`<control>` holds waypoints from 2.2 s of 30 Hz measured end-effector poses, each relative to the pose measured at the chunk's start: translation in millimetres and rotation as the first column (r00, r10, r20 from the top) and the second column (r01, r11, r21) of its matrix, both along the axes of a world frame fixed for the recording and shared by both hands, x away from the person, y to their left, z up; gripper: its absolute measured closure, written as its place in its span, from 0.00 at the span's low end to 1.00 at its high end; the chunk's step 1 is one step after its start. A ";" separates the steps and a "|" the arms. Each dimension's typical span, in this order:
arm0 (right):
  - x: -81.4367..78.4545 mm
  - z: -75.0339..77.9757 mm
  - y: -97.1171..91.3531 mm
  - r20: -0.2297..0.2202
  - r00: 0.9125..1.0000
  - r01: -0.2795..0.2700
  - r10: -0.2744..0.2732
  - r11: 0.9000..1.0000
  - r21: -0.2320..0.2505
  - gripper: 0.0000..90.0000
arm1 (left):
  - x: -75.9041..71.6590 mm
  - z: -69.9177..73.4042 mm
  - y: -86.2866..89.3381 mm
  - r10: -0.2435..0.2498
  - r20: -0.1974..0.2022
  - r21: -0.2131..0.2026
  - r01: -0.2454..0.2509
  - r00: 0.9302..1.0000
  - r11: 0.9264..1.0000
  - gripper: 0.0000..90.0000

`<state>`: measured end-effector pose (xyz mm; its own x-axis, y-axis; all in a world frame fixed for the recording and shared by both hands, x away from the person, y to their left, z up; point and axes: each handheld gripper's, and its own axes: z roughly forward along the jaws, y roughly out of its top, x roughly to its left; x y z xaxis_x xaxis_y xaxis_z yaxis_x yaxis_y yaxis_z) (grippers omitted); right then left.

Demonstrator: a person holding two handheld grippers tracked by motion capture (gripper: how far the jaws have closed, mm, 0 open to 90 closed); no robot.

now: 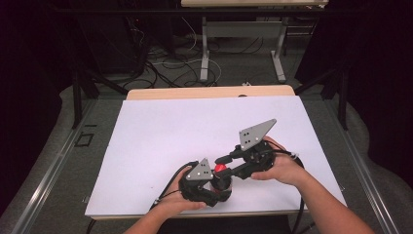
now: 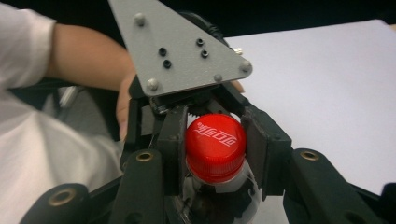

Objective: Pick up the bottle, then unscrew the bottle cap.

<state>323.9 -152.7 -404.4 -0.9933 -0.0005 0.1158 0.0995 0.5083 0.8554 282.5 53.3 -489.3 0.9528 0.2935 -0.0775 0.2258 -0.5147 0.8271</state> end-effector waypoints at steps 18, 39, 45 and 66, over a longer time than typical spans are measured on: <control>-26.3 9.1 -1.2 0.011 0.916 0.400 -0.401 0.914 0.066 0.49 | 9.7 4.1 11.0 0.138 0.013 -0.009 -0.138 0.990 0.990 0.33; -59.1 -10.6 26.4 0.070 0.754 0.648 -0.653 0.757 0.089 0.61 | 8.5 -1.6 7.0 0.182 0.006 0.024 -0.183 0.983 0.983 0.33; -58.5 -13.7 31.7 0.091 0.744 0.657 -0.662 0.750 0.082 0.67 | 6.8 -2.4 5.0 0.183 0.002 0.024 -0.183 0.983 0.983 0.33; -1.1 2.4 10.0 0.097 0.993 0.066 -0.064 0.998 -0.021 0.68 | 3.4 0.6 5.2 0.090 0.022 0.014 -0.090 0.996 0.996 0.33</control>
<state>322.8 -142.7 -401.9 -0.9976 0.0663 0.0188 0.0509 0.5243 0.8500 285.9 58.5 -488.7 0.9239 0.3789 -0.0529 0.2544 -0.5054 0.8245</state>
